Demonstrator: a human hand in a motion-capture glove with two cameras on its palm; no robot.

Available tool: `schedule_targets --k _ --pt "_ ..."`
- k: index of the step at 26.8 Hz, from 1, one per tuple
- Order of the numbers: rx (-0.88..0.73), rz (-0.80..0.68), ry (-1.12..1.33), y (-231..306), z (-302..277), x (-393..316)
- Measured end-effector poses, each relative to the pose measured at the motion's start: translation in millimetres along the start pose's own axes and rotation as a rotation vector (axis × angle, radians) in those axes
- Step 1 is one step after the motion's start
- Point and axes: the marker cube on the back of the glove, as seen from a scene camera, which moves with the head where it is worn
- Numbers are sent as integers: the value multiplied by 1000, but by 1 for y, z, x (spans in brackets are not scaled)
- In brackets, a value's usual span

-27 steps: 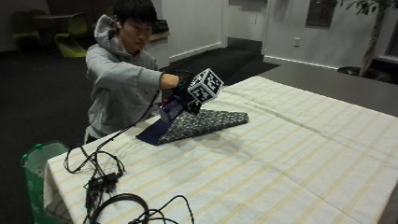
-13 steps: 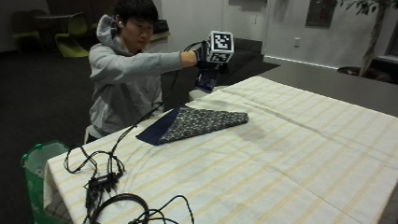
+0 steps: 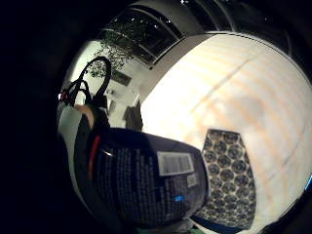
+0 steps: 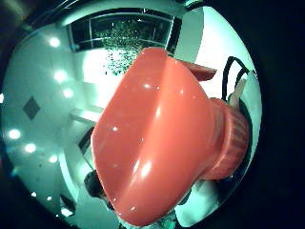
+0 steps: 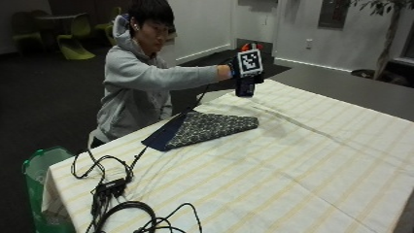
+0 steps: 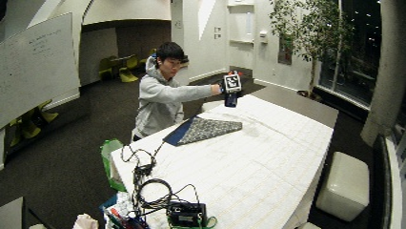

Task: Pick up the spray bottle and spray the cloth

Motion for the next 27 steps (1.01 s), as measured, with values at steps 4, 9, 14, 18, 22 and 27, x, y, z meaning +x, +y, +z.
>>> schedule_targets --k 4,9,14,18,22,27 --pt "202 -26 -58 -40 17 22" --pt "97 -33 -53 -31 45 60" --pt "134 33 -44 -47 67 107" --pt "105 68 -89 -54 86 128" --pt "135 74 -52 -62 88 143" --pt "103 55 -86 -61 92 135"
